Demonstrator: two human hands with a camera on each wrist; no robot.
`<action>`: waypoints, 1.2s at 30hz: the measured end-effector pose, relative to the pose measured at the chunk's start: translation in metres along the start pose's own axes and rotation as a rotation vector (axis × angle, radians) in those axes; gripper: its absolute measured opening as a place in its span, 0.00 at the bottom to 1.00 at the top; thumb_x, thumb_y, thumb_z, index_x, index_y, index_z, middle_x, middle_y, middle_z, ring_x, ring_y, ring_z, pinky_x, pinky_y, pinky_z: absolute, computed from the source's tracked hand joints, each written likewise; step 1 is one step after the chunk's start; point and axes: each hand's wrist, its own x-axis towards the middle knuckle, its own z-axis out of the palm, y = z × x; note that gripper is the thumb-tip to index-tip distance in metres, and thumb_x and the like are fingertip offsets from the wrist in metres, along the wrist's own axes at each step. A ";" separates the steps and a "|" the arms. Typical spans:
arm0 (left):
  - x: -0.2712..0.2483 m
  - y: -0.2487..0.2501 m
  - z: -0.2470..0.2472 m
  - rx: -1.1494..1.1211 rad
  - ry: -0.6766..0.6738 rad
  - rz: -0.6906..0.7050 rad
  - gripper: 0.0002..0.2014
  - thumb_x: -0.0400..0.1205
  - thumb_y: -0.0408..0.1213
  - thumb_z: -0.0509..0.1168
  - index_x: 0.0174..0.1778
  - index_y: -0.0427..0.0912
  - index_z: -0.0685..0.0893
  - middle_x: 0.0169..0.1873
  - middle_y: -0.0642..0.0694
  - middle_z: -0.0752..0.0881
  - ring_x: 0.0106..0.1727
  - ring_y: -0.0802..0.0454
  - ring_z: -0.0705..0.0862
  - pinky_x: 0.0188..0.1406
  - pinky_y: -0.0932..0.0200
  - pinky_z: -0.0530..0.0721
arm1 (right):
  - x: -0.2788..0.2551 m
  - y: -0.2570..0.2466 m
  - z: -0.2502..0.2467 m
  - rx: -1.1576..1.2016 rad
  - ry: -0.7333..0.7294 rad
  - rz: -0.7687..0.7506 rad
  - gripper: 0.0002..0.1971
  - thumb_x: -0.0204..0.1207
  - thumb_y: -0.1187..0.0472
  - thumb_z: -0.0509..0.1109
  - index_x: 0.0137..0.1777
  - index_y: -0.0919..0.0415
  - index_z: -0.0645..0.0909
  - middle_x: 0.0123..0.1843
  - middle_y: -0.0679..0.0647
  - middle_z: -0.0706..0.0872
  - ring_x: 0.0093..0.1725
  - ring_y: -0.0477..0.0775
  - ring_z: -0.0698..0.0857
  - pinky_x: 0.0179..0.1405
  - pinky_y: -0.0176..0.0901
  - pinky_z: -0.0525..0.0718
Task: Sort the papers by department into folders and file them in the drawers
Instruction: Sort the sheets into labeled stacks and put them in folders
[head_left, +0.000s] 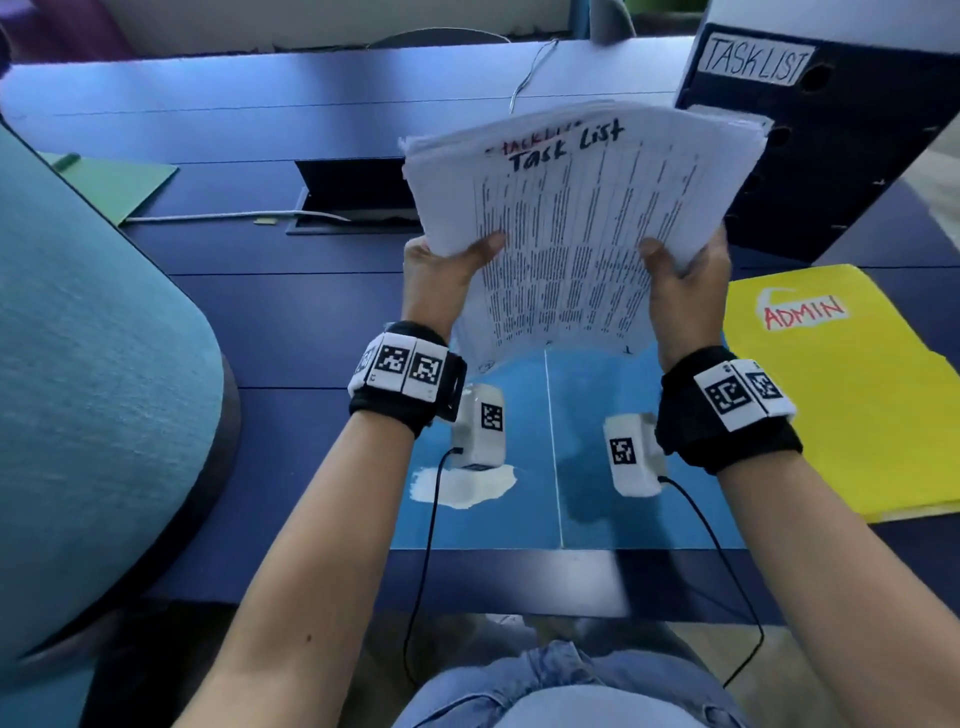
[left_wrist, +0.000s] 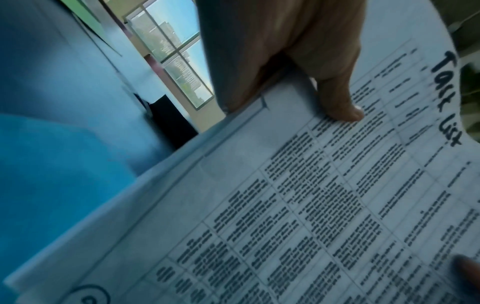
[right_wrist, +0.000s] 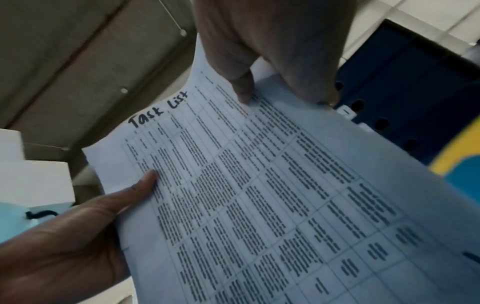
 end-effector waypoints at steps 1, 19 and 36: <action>-0.004 -0.005 0.003 -0.005 -0.011 -0.007 0.11 0.69 0.25 0.75 0.32 0.47 0.87 0.30 0.56 0.89 0.37 0.56 0.87 0.47 0.57 0.86 | -0.004 0.002 -0.008 0.003 -0.007 -0.004 0.16 0.77 0.71 0.63 0.58 0.53 0.69 0.58 0.54 0.80 0.58 0.52 0.81 0.60 0.43 0.81; -0.078 -0.137 -0.024 1.143 -0.233 -0.532 0.52 0.69 0.51 0.75 0.82 0.54 0.47 0.81 0.48 0.37 0.82 0.46 0.35 0.76 0.33 0.39 | -0.042 0.067 -0.044 -0.507 -0.190 0.186 0.10 0.80 0.66 0.65 0.58 0.70 0.79 0.45 0.55 0.79 0.46 0.52 0.77 0.42 0.38 0.70; -0.058 -0.120 -0.062 1.223 -0.245 -0.619 0.40 0.78 0.38 0.69 0.80 0.60 0.52 0.81 0.43 0.37 0.81 0.41 0.35 0.75 0.30 0.46 | -0.051 0.074 -0.100 -0.441 -0.302 0.635 0.17 0.79 0.69 0.65 0.66 0.73 0.75 0.64 0.67 0.81 0.62 0.65 0.81 0.57 0.47 0.78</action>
